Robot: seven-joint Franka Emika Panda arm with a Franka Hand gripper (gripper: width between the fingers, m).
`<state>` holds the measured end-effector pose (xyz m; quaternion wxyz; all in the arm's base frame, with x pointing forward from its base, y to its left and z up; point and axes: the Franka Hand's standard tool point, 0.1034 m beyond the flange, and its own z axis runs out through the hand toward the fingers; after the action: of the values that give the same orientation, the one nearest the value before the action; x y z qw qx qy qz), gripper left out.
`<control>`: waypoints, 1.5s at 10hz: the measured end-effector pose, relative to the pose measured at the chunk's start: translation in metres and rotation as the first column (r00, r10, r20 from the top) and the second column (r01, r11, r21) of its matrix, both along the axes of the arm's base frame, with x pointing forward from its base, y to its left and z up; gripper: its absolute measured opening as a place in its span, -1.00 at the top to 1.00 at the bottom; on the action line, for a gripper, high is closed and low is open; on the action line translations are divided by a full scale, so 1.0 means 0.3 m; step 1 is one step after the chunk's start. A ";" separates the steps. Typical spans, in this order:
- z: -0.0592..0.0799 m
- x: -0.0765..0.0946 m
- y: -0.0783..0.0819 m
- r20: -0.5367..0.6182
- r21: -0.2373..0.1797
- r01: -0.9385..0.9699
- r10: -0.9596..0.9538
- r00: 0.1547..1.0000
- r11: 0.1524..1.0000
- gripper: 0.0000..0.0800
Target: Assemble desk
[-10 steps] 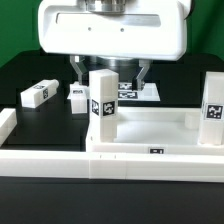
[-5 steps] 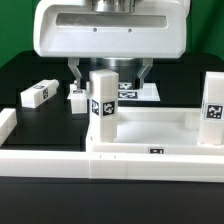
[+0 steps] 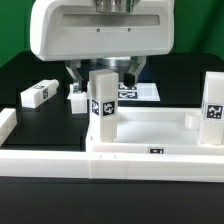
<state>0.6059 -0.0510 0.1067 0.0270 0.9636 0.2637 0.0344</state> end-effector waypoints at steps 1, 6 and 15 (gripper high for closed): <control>0.001 0.000 -0.004 -0.002 -0.006 -0.059 0.059 0.998 0.998 -0.62; 0.001 0.000 -0.006 -0.002 -0.006 -0.056 0.056 0.998 0.998 0.28; -0.002 -0.001 -0.003 0.005 0.056 0.432 -0.433 0.901 0.900 0.27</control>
Offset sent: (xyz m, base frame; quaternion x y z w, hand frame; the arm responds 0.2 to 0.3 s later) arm 0.0000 0.0000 0.0000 0.0000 0.0000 0.0000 1.0000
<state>0.6056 -0.0520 0.1061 0.0103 0.9981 0.0419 0.0431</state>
